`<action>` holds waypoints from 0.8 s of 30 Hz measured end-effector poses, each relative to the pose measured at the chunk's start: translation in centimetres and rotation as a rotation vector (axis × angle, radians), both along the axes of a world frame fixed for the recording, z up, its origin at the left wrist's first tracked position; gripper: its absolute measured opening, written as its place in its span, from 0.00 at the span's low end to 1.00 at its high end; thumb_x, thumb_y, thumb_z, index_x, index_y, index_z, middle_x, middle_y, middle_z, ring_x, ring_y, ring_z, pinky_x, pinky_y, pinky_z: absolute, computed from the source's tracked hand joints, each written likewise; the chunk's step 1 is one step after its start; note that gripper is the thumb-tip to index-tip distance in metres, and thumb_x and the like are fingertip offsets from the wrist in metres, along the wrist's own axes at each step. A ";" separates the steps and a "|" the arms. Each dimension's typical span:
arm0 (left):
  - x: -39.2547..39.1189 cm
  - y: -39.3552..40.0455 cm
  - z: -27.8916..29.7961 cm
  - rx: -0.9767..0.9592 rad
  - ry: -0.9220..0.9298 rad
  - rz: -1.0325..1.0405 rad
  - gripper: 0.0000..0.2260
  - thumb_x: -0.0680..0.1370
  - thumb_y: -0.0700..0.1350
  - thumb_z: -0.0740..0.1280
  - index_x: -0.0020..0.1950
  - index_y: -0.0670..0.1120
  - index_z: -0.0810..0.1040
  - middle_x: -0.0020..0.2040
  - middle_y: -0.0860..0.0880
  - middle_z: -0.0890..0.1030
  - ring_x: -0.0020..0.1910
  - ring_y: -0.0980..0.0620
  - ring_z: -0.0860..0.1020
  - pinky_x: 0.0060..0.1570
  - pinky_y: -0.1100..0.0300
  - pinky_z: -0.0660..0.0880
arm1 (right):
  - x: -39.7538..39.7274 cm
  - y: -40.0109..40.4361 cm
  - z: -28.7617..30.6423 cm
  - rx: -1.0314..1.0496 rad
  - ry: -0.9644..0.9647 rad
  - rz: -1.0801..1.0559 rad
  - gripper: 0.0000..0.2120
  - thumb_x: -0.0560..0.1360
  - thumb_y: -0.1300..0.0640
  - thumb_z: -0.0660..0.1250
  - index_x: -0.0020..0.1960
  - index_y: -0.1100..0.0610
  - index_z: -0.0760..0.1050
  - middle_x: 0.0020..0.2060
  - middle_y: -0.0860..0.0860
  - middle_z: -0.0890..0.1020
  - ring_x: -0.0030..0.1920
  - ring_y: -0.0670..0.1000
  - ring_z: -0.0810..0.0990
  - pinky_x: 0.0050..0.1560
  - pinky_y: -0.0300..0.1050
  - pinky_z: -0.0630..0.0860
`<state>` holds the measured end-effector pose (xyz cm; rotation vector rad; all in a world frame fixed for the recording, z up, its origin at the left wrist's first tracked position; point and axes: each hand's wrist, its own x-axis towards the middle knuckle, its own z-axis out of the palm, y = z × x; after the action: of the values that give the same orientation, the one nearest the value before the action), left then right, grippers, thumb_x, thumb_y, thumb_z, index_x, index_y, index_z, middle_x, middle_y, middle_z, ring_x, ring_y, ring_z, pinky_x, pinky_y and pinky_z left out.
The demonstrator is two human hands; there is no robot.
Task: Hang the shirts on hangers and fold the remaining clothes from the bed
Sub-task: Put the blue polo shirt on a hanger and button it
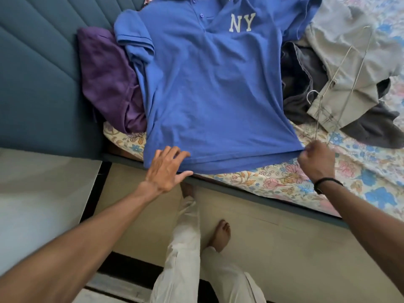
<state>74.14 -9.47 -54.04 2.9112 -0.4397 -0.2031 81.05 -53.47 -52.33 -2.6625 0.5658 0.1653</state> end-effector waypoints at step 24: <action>2.4 -3.2 -1.9 0.017 0.032 0.098 0.16 0.71 0.33 0.67 0.55 0.47 0.74 0.47 0.47 0.74 0.45 0.42 0.74 0.39 0.49 0.71 | 0.9 4.5 -3.3 -0.312 -0.102 0.783 0.11 0.74 0.72 0.67 0.53 0.61 0.75 0.47 0.58 0.76 0.45 0.60 0.74 0.44 0.60 0.76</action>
<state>76.59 -12.63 -55.90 2.9329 -0.2914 -0.2404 82.00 -48.97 -55.60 -3.0265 -0.5514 0.1667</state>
